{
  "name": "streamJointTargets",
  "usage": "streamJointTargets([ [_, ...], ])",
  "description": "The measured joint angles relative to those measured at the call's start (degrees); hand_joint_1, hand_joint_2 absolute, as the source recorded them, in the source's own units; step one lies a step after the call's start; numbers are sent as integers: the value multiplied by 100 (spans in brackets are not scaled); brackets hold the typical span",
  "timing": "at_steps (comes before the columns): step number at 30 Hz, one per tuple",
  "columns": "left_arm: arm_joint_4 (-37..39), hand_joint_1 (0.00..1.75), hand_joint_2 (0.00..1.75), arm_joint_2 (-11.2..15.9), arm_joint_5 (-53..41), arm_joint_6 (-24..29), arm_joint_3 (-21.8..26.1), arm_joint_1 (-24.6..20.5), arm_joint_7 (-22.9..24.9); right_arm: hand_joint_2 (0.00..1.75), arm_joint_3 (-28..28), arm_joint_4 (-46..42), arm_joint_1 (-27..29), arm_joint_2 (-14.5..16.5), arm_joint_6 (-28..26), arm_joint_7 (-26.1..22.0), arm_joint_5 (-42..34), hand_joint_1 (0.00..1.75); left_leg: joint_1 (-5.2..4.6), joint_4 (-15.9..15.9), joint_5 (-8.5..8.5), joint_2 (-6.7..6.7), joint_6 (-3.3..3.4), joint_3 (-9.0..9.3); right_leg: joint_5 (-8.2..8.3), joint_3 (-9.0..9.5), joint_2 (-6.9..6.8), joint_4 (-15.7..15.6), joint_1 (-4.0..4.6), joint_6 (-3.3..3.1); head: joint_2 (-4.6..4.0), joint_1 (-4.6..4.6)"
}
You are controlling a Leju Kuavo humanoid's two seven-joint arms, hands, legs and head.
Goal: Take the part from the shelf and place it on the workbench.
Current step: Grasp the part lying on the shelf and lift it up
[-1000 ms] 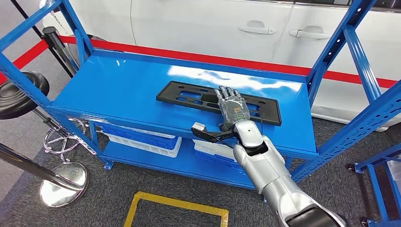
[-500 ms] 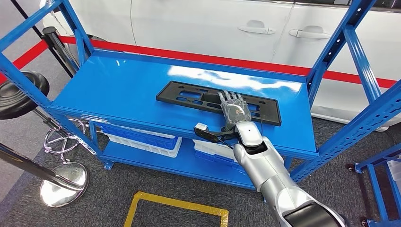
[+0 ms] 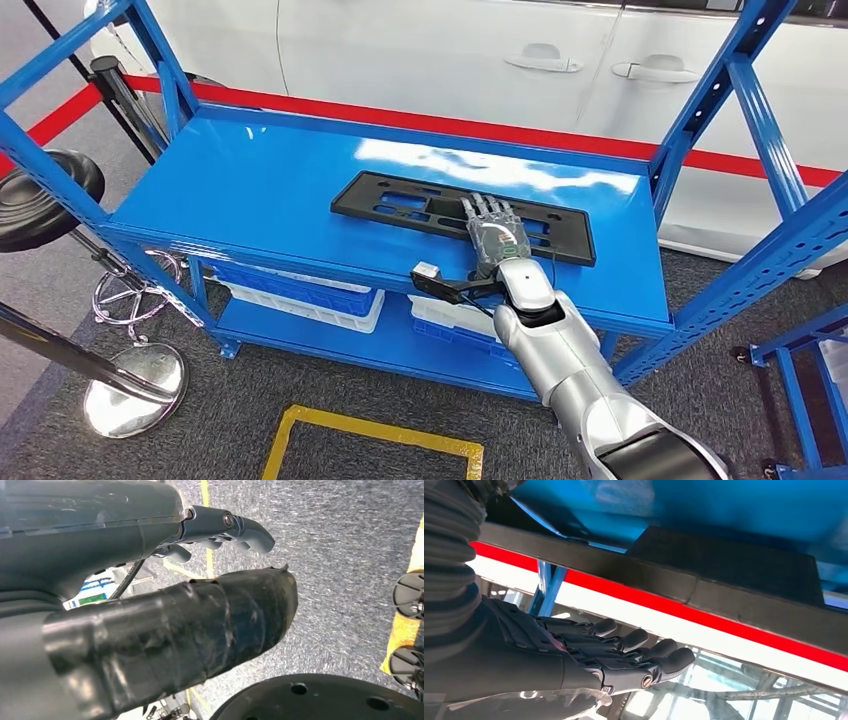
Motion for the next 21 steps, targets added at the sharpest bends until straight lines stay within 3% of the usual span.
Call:
streamJointTargets([
  [4,2,0,0,-1,-7,-101,0,-6,-38,175,-65,-10,-6,34,-33,-24,49,0,40,-152,72,19,87,78,-69,-10,-5,65,12,71,0,2],
  [5,2,0,0,-4,-7,-120,1,-6,-45,175,-76,-13,-10,38,-38,-28,53,0,58,-207,99,29,109,108,-192,-93,-8,257,15,87,0,3],
  [7,2,0,0,-7,-8,-142,2,-3,-54,175,-90,-9,-5,37,-43,-35,57,0,68,-233,111,40,130,126,-546,-427,-14,951,7,108,0,5],
  [8,2,0,0,-7,-8,-145,2,-2,-56,175,-97,-6,9,37,-44,-36,58,0,68,-223,104,41,131,123,-670,-603,-14,1294,1,118,0,4],
  [9,2,0,0,-7,-8,-150,2,-1,-57,175,-105,-3,26,36,-44,-37,58,0,70,-209,92,40,127,122,-693,-712,-15,1489,-7,126,0,4],
  [10,2,0,0,-7,-8,-154,2,1,-58,175,-112,-1,38,36,-44,-37,59,0,73,-190,75,36,115,124,-600,-715,-16,1467,-18,133,0,4],
  [11,2,0,0,-8,-8,-160,2,2,-62,175,-116,-2,42,36,-46,-40,59,0,78,-164,54,32,97,128,-415,-606,-17,1222,-32,137,0,4],
  [12,2,0,0,-8,-8,-168,2,3,-66,175,-119,-4,40,36,-49,-48,59,0,83,-127,24,28,69,129,-217,-427,-14,833,-48,139,0,4],
  [14,2,0,0,-8,-10,-183,2,1,-75,175,-123,-7,36,37,-58,-69,60,0,70,-40,-32,17,-3,98,-7,-151,6,247,-49,107,0,2],
  [18,2,0,0,-6,-16,-226,2,2,-82,175,-130,-9,62,45,-72,-95,60,0,76,3,-76,16,-123,70,-4,-115,16,123,-15,-38,0,-4],
  [19,2,0,0,-6,-17,-237,2,3,-81,175,-131,-9,63,49,-73,-98,59,0,83,81,-136,40,-146,37,3,-106,9,109,-21,-76,0,-4],
  [21,2,0,0,-5,-19,-261,2,2,-79,175,-131,-8,63,55,-81,-112,58,0,91,576,-414,102,-187,-194,8,-88,-15,83,-31,-137,0,-6],
])
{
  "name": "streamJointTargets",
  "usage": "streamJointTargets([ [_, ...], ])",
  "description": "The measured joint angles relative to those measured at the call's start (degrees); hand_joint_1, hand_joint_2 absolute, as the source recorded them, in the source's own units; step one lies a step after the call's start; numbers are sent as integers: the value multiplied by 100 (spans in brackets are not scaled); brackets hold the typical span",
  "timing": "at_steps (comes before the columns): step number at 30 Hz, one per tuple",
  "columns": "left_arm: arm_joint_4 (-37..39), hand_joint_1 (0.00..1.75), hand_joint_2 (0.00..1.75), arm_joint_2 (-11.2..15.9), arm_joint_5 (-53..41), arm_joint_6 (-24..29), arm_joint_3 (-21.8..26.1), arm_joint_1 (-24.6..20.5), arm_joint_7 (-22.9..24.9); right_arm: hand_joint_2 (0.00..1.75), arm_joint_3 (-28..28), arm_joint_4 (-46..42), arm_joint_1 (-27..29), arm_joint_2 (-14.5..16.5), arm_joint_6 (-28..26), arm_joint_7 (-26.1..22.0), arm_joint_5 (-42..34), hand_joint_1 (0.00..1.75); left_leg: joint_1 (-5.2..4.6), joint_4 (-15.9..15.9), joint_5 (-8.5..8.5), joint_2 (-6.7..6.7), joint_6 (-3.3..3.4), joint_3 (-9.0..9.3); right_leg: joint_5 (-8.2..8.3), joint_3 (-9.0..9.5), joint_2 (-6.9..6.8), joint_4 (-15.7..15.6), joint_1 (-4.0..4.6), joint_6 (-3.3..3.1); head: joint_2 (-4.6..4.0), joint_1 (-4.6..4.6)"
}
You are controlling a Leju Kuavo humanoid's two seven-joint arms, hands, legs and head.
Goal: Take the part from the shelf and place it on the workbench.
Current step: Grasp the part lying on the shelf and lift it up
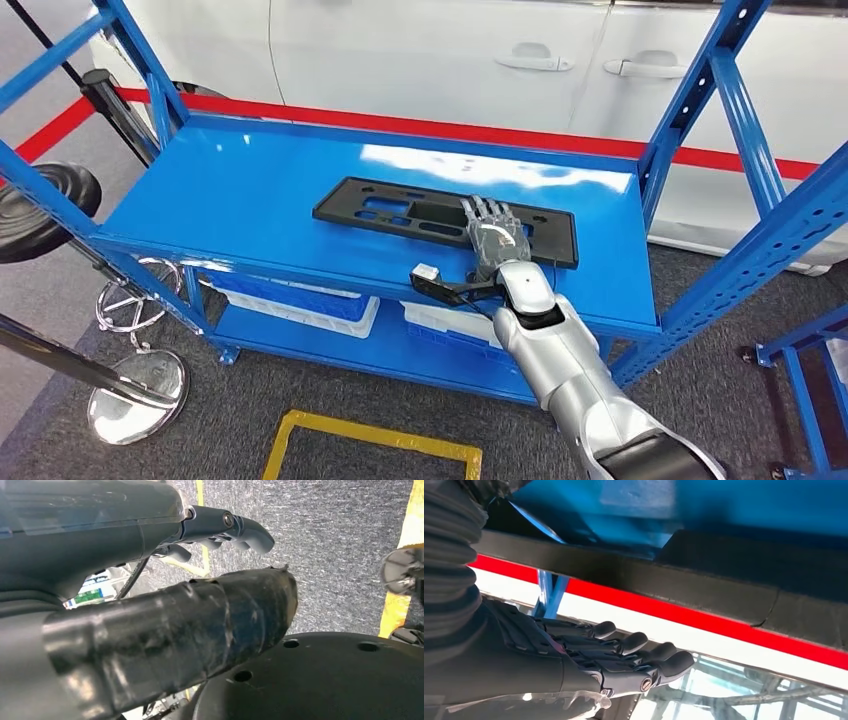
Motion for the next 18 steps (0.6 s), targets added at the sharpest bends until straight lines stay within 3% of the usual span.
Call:
streamJointTargets([
  [2,-1,0,0,-1,-2,-31,0,0,5,175,0,8,18,0,-12,-17,-3,0,2,751,-313,32,-24,-382,-13,3,-23,-1,23,-33,0,1],
  [3,-2,0,0,-2,-4,-46,0,2,11,175,0,13,29,0,-21,-26,-6,0,2,986,-362,37,-23,-510,-20,8,-32,0,38,-44,0,1],
  [4,-4,0,0,-2,-5,-61,0,7,15,175,0,16,37,1,-34,-36,-11,0,-2,1019,-301,39,-9,-543,-27,17,-36,1,55,-51,0,1],
  [5,-10,0,0,-2,-5,-74,0,13,21,175,0,16,41,3,-48,-48,-15,0,-10,814,-132,39,21,-454,-37,34,-36,1,70,-55,0,1],
  [6,-19,0,0,-1,-7,-86,0,20,28,175,0,16,42,7,-60,-58,-19,0,-27,427,96,41,72,-272,-49,57,-35,0,84,-58,0,1],
  [8,-48,0,0,7,-9,-102,0,27,37,175,0,15,41,15,-75,-77,-21,0,-73,-308,371,60,172,91,-70,87,-35,-8,109,-44,0,2],
  [9,-59,0,0,11,-10,-109,0,24,39,175,0,15,42,17,-78,-82,-21,0,-96,-506,408,66,204,188,-74,90,-40,-14,110,-27,0,3],
  [11,-69,0,0,13,-10,-116,0,19,39,175,0,16,52,27,-81,-88,-22,0,-119,-607,398,57,224,231,-72,95,-50,-35,100,25,0,1],
  [13,-73,0,0,6,-12,-127,0,24,45,175,-1,11,60,40,-86,-93,-27,0,-83,-702,434,53,246,290,-118,101,-49,6,100,85,0,2],
  [15,-84,0,0,-1,-14,-149,0,29,61,175,-2,7,60,43,-91,-103,-37,0,-44,-788,465,63,280,354,-346,-62,-32,382,95,136,0,4],
  [17,-99,0,0,-2,-18,-172,0,32,89,175,-2,12,94,42,-94,-115,-42,0,-46,-786,450,61,307,365,-672,-433,-23,1100,72,176,0,4],
  [18,-105,0,0,-2,-20,-182,0,33,105,175,-2,16,127,41,-99,-119,-45,0,-45,-773,436,54,310,367,-746,-593,-23,1383,57,196,0,4],
])
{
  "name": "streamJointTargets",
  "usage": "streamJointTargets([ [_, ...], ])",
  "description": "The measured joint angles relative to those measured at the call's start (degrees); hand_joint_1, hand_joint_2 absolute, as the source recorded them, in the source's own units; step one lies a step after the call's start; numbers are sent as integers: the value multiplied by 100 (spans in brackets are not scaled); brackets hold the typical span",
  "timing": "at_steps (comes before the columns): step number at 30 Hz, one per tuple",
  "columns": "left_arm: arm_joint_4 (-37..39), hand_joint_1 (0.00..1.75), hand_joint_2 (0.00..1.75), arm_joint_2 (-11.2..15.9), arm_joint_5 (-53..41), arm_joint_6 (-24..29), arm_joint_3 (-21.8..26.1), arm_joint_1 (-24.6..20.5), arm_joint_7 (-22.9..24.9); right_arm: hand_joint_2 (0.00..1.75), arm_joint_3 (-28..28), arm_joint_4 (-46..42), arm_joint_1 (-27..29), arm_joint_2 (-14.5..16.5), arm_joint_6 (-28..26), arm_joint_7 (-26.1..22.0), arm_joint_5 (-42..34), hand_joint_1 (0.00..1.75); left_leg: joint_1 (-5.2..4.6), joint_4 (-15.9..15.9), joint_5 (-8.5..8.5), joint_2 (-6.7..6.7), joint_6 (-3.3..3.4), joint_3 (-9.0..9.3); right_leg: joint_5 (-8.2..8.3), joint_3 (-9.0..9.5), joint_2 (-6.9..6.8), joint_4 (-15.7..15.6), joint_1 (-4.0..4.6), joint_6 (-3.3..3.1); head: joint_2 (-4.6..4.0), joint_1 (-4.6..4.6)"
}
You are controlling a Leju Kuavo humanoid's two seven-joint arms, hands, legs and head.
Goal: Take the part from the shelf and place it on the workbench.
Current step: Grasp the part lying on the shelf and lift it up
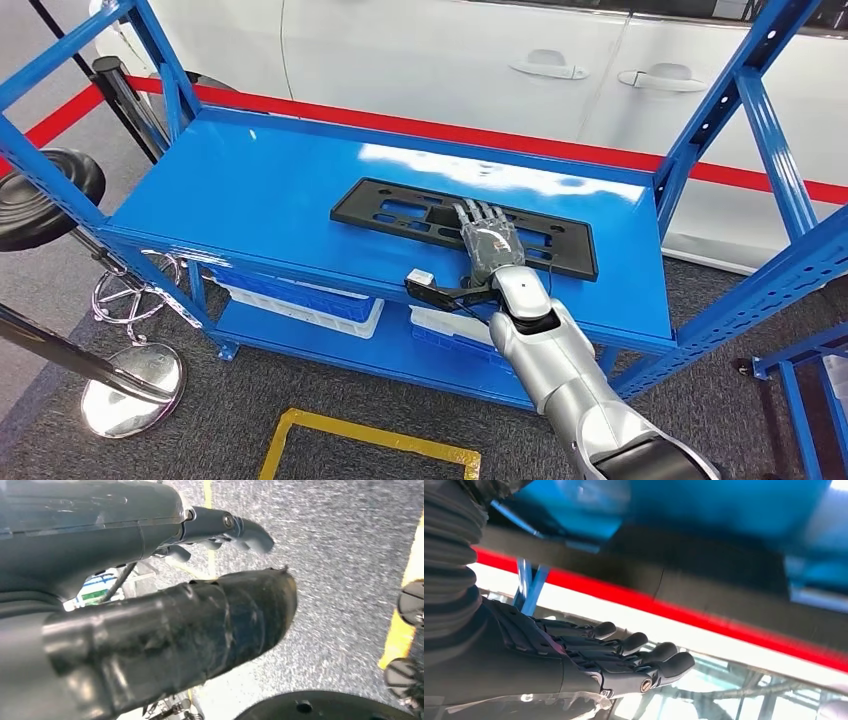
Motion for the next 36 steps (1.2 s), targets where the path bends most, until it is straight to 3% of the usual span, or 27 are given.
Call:
streamJointTargets([
  [1,-4,0,0,-3,-1,-15,0,3,15,175,0,3,29,0,-10,-3,-6,0,2,17,-19,-9,-3,6,47,-71,-1,88,-15,17,0,0],
  [2,-8,0,0,-8,-2,-32,0,6,26,175,0,4,48,0,-24,-8,-12,0,6,42,-45,-19,-14,17,211,-26,-2,-57,-32,30,0,0],
  [3,-12,0,0,-15,-3,-49,0,9,33,175,0,4,56,1,-41,-14,-18,0,11,78,-79,-28,-31,31,450,125,-3,-406,-49,38,0,1],
  [5,-21,0,0,-27,-4,-73,1,13,38,175,0,4,55,2,-70,-26,-26,0,8,158,-152,-39,-85,27,730,428,6,-1076,-54,20,0,1],
  [6,-28,0,0,-31,-4,-77,1,11,38,175,0,3,54,3,-83,-34,-31,0,0,187,-175,-42,-117,14,766,502,13,-1252,-45,1,0,1],
  [9,-48,0,0,-33,-5,-80,0,7,38,175,0,-4,42,15,-102,-49,-37,0,-4,189,-200,-45,-212,10,744,527,22,-1321,-25,-81,0,-2],
  [11,-65,0,0,-33,-6,-82,0,8,38,175,0,-11,34,27,-101,-46,-37,0,11,331,-318,-32,-272,-26,753,577,15,-1373,-46,-147,0,-4],
  [12,-73,0,0,-33,-6,-83,0,9,38,175,0,-14,35,33,-99,-45,-38,0,18,575,-458,-24,-300,-133,757,599,7,-1398,-59,-173,0,-7],
  [15,-76,0,0,-34,-8,-85,1,14,38,175,0,-12,52,40,-95,-50,-49,0,34,1644,-888,-12,-353,-681,746,614,-14,-1407,-55,-211,0,-12],
  [16,-76,0,0,-34,-9,-85,1,18,37,175,0,-12,57,43,-93,-54,-54,0,35,1787,-874,-12,-357,-777,740,620,-15,-1405,-54,-214,0,-12],
  [17,-76,0,0,-34,-10,-85,1,22,36,175,0,-13,58,48,-91,-57,-58,0,36,1708,-746,-12,-354,-766,732,630,-13,-1403,-54,-214,0,-12],
  [20,-76,0,0,-33,-13,-81,0,26,24,175,0,-16,57,72,-83,-61,-63,0,21,618,-151,0,-302,-300,696,679,-2,-1397,-46,-178,0,-11],
  [21,-76,0,0,-32,-14,-79,0,20,18,175,0,-17,57,79,-82,-61,-65,6,8,349,-68,1,-277,-179,690,683,-1,-1398,-37,-153,0,-10],
  [25,-76,0,0,-31,-16,-77,-1,8,-4,175,0,-18,67,97,-76,-60,-81,130,-2,139,-50,-12,-175,-91,681,686,-9,-1409,-22,-41,0,-6],
  [27,-77,0,0,-28,-17,-72,-1,16,-22,175,0,-19,66,102,-59,-60,-108,148,24,84,-25,-5,-108,-57,521,587,-5,-1166,-19,8,0,-2],
  [29,-77,0,0,-19,-19,-60,0,20,-37,175,0,-17,76,99,-32,-60,-145,165,17,75,-27,-1,-60,-44,207,282,-2,-543,-19,30,0,-1],
  [31,-77,0,0,-10,-22,-45,0,18,-50,175,0,-14,105,96,-6,-60,-177,174,1,92,-43,-5,-31,-43,55,-8,-1,-19,-19,36,0,-1],
  [33,-76,0,0,-8,-26,-27,-1,18,-87,175,0,-12,120,93,9,-60,-208,175,-5,130,-73,-17,-26,-41,251,-10,-1,-114,-18,17,0,-1],
  [35,-74,0,0,-8,-27,-7,-3,20,-143,175,0,-15,112,92,13,-62,-245,175,-7,179,-124,-26,-44,-31,614,265,1,-736,-11,-30,0,-1],
  [36,-72,0,0,-8,-27,2,-4,18,-165,175,0,-18,101,91,14,-63,-261,175,-15,201,-147,-29,-63,-35,720,389,5,-1020,3,-52,0,0],
])
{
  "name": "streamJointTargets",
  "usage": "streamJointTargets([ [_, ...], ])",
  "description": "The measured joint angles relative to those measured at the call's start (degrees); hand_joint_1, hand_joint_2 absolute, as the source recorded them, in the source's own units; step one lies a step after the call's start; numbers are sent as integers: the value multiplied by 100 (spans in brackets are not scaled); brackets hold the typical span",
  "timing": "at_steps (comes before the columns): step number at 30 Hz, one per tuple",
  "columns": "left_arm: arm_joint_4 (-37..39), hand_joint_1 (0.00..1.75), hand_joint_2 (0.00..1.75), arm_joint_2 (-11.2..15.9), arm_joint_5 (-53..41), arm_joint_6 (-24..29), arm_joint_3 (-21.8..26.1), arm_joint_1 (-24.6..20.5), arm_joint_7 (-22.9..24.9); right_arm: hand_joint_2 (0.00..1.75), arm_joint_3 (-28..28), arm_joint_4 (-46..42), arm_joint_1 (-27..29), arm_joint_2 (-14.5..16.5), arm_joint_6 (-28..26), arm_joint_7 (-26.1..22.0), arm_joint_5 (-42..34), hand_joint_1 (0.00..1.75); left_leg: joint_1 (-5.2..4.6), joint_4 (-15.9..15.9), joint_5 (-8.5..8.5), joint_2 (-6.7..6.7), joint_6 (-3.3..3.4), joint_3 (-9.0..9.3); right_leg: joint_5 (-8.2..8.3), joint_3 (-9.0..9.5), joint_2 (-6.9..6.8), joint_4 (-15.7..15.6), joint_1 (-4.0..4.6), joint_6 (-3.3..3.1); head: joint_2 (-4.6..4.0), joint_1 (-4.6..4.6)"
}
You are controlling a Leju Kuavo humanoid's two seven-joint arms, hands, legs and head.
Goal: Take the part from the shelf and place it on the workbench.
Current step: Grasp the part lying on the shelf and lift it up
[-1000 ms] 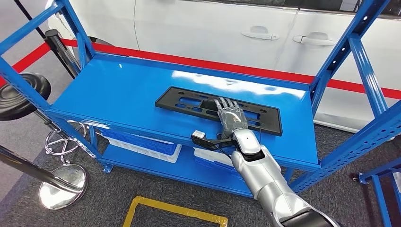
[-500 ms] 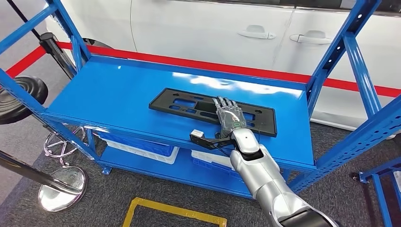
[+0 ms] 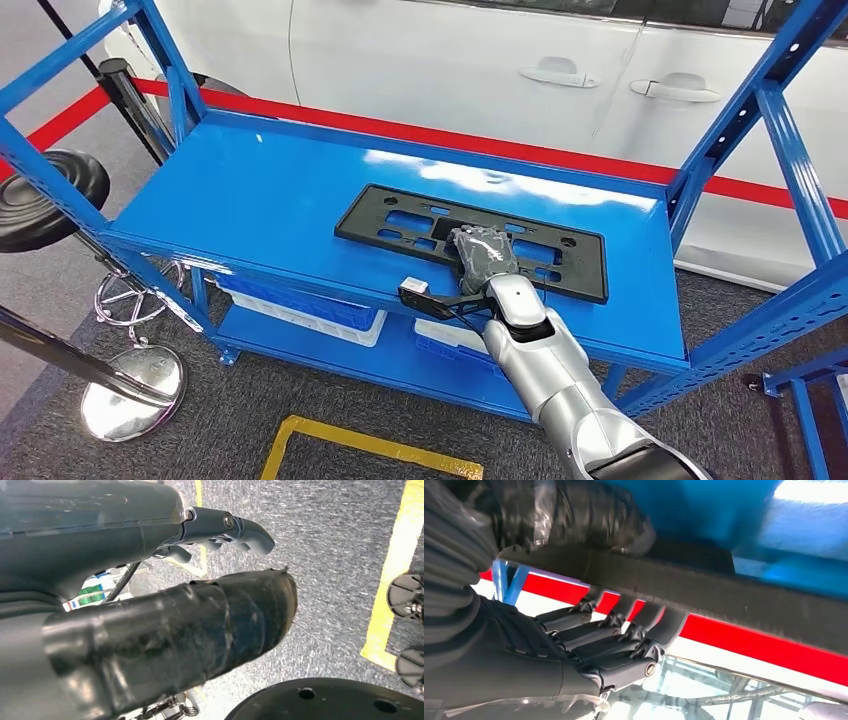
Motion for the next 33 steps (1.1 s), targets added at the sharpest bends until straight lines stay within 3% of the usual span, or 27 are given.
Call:
streamJointTargets([
  [1,2,0,0,1,0,5,-1,-2,-21,175,0,-7,-8,-1,1,-4,-15,175,-8,15,-16,-1,-24,-8,57,86,4,-207,7,-20,0,-4],
  [3,3,0,0,9,-1,8,-1,-6,-47,175,0,-27,-18,-1,7,-10,-29,174,-28,33,-39,-2,-25,-24,42,116,17,-316,12,-29,0,-8],
  [6,2,0,0,20,-1,9,-1,-3,-65,175,0,-41,-12,0,23,-14,-33,174,-28,9,-41,1,30,1,44,131,32,-336,15,-32,0,-9],
  [12,2,0,0,22,16,1,2,-5,-133,175,0,-73,-14,-1,90,-36,-44,175,-24,-49,-22,1,-14,35,29,136,33,-334,25,-59,0,-9],
  [16,2,0,175,22,144,-22,10,-5,-279,175,0,-120,-9,-14,111,-53,-108,175,-22,-60,-18,1,-77,38,26,136,32,-330,26,-63,0,-9],
  [28,-25,0,175,21,316,-77,17,-5,-289,175,0,-404,112,-124,160,-293,-325,175,-28,-37,-23,2,-107,27,36,142,32,-330,20,-76,0,-9],
  [33,-26,0,175,22,281,99,15,-5,-207,175,1,-887,224,-266,367,-687,-837,175,-29,-27,-29,3,-104,26,38,145,33,-332,19,-73,0,-9],
])
